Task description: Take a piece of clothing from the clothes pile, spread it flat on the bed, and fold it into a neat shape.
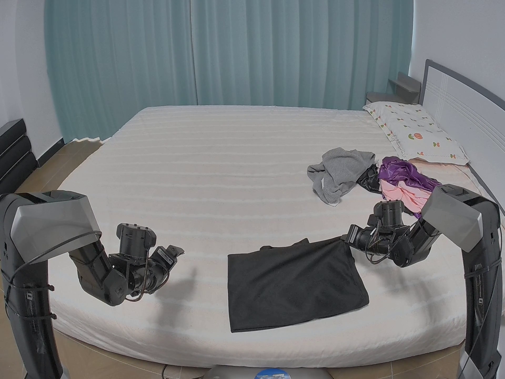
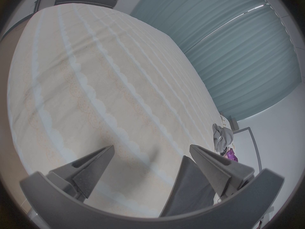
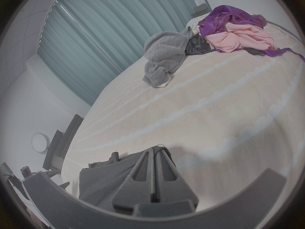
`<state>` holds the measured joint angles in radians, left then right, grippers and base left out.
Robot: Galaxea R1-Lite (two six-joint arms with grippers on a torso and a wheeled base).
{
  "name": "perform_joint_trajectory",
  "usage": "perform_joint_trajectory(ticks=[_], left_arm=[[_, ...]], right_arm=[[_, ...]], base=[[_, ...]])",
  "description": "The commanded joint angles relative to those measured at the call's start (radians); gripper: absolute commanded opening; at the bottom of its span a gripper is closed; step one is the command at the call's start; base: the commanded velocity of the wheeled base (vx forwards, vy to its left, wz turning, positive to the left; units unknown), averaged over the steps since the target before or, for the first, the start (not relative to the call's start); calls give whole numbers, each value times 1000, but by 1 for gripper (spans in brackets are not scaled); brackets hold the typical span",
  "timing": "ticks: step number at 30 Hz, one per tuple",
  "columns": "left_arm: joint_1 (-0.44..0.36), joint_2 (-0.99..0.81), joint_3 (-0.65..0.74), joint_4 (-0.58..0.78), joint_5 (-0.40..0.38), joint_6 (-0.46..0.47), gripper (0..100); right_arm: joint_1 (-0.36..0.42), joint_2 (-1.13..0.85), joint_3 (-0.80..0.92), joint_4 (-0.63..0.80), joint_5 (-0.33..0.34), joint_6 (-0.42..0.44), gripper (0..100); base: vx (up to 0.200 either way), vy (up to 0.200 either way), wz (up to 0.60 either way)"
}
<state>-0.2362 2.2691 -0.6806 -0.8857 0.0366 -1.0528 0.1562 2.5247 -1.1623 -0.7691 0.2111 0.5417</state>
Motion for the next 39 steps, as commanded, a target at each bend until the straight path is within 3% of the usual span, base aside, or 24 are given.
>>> perform_joint_trajectory(ticks=[1, 8, 14, 19, 25, 33, 39], left_arm=[[0, 1, 1, -1, 0, -1, 100], [-5, -5, -14, -1, -6, -4, 100], [-121, 12, -73, -12, 2, 0, 100], [-176, 56, -186, 2, 5, 17, 100], [-206, 179, -318, 24, 23, 169, 100], [-226, 286, -565, 166, 71, 178, 100], [-239, 306, -597, 195, 88, 180, 100]], right_arm=[[-3, 5, -8, 1, -1, 0, 0], [-1, 26, -17, -1, -33, -2, 0], [-1, 23, -16, -1, -33, 0, 0], [3, 20, -5, -4, -33, 0, 0], [5, 17, 3, -6, -33, 0, 0], [11, 17, 3, -12, -35, 0, 0], [17, 17, 3, -12, -38, 0, 0]], base=[[0, 0, 0], [0, 0, 0], [0, 0, 0], [0, 0, 0], [0, 0, 0], [0, 0, 0], [0, 0, 0]])
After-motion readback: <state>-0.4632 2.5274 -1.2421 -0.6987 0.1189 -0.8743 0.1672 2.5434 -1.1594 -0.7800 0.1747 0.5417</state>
